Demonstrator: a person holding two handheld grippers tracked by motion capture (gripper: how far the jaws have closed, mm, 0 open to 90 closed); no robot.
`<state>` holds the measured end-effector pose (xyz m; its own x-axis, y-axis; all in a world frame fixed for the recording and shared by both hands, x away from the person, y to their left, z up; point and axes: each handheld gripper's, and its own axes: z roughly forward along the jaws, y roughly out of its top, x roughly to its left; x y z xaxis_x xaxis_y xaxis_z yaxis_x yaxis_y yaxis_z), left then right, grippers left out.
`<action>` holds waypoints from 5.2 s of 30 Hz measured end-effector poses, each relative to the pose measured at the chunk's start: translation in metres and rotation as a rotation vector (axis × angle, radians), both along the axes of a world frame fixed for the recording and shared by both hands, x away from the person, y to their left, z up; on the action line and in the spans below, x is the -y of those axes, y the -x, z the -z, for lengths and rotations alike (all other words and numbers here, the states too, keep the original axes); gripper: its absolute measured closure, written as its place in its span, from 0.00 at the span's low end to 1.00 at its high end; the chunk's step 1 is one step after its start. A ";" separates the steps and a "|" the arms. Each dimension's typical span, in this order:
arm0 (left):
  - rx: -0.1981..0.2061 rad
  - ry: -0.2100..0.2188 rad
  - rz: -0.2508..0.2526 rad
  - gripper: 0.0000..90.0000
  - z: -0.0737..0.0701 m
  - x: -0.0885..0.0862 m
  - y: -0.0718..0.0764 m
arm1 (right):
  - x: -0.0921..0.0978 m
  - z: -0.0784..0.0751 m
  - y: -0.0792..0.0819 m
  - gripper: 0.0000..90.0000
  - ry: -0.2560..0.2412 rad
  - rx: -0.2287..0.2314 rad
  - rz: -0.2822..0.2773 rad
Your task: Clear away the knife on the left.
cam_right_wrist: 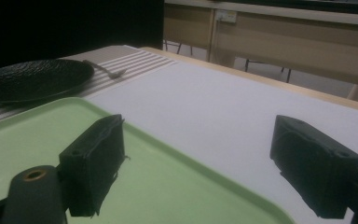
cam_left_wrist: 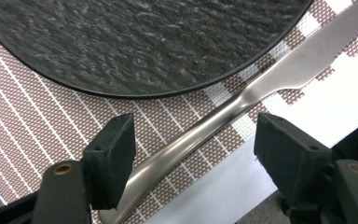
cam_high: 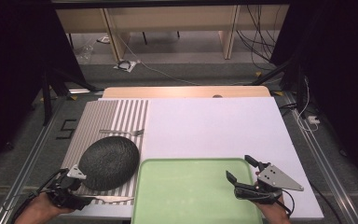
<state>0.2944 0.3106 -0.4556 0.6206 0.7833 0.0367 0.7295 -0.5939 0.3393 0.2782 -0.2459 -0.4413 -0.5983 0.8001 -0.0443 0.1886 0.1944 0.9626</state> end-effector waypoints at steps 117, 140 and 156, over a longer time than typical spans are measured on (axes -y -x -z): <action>-0.071 -0.149 0.351 0.88 -0.016 0.042 0.018 | -0.003 0.003 -0.002 0.23 0.044 -0.010 0.004; 0.065 0.052 0.276 0.88 -0.032 0.114 0.015 | -0.002 0.002 -0.001 0.23 0.035 -0.010 0.004; 0.016 0.059 0.326 0.88 -0.029 0.152 0.011 | -0.002 0.003 -0.002 0.23 0.028 -0.015 0.003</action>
<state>0.2832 0.1585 -0.4265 0.8389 0.5443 0.0091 0.4981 -0.7742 0.3904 0.2804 -0.2435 -0.4442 -0.5966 0.8004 -0.0580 0.2033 0.2207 0.9539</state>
